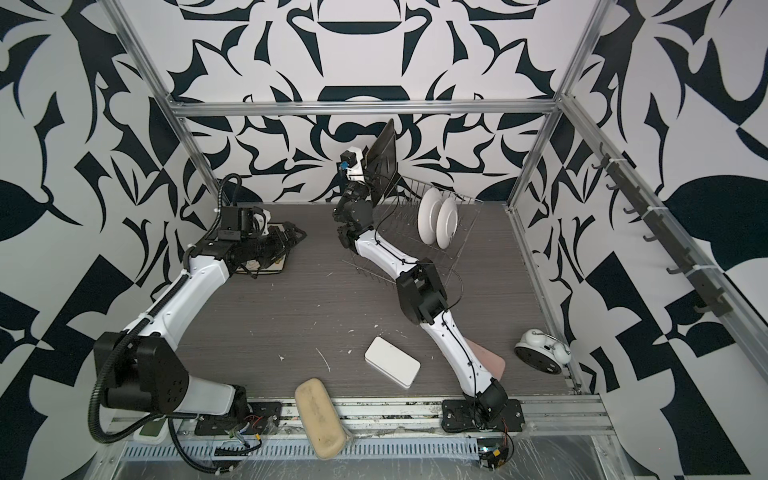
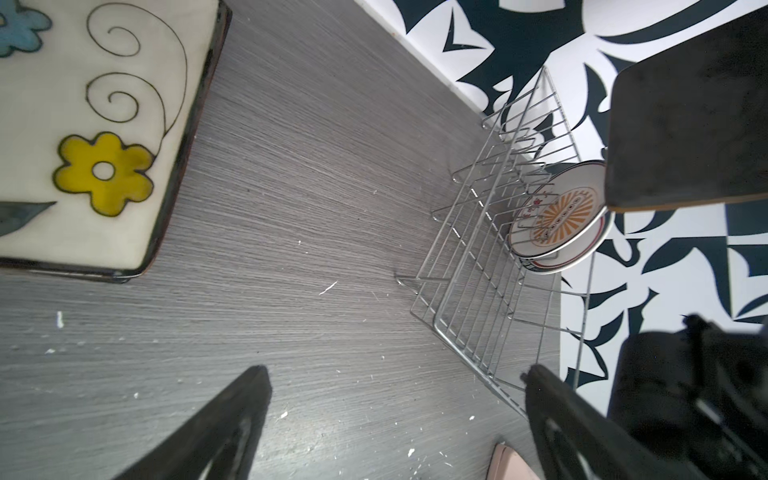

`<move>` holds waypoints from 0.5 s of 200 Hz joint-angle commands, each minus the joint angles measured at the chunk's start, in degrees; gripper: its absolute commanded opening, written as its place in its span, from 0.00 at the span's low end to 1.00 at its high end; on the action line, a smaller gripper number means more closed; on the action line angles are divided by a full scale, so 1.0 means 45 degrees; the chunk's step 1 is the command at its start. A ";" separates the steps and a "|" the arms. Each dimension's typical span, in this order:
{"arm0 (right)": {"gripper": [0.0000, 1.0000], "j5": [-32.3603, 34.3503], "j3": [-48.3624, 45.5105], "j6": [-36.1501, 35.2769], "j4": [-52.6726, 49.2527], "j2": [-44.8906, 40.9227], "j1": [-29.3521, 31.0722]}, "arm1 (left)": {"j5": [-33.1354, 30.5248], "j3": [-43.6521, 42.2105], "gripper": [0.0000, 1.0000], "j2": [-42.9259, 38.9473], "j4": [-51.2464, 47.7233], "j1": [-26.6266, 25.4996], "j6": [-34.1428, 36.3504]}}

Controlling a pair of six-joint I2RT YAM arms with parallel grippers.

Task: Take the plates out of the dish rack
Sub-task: 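Lift the dark square plate up out of the rack with the right gripper, then swing the dark plate toward the left gripper while the left gripper reaches for it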

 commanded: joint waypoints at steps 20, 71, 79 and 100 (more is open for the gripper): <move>0.00 -0.2128 -0.3168 0.1668 0.1010 -0.5051 0.0471 | 0.0315 -0.0442 0.99 -0.0713 0.0557 0.0054 -0.0447; 0.00 -0.2497 -0.7497 0.5917 -0.2444 -0.9213 0.0223 | 0.0805 -0.0569 0.99 -0.0888 0.1476 0.0055 -0.1359; 0.00 -0.2542 -0.8104 0.6751 -0.2812 -0.9818 0.0132 | 0.0848 -0.0640 0.99 -0.0943 0.1708 0.0052 -0.1581; 0.00 -0.2930 -0.9377 0.9998 -0.4935 -1.1544 -0.0327 | 0.0961 -0.0867 0.99 -0.1092 0.2264 0.0050 -0.2181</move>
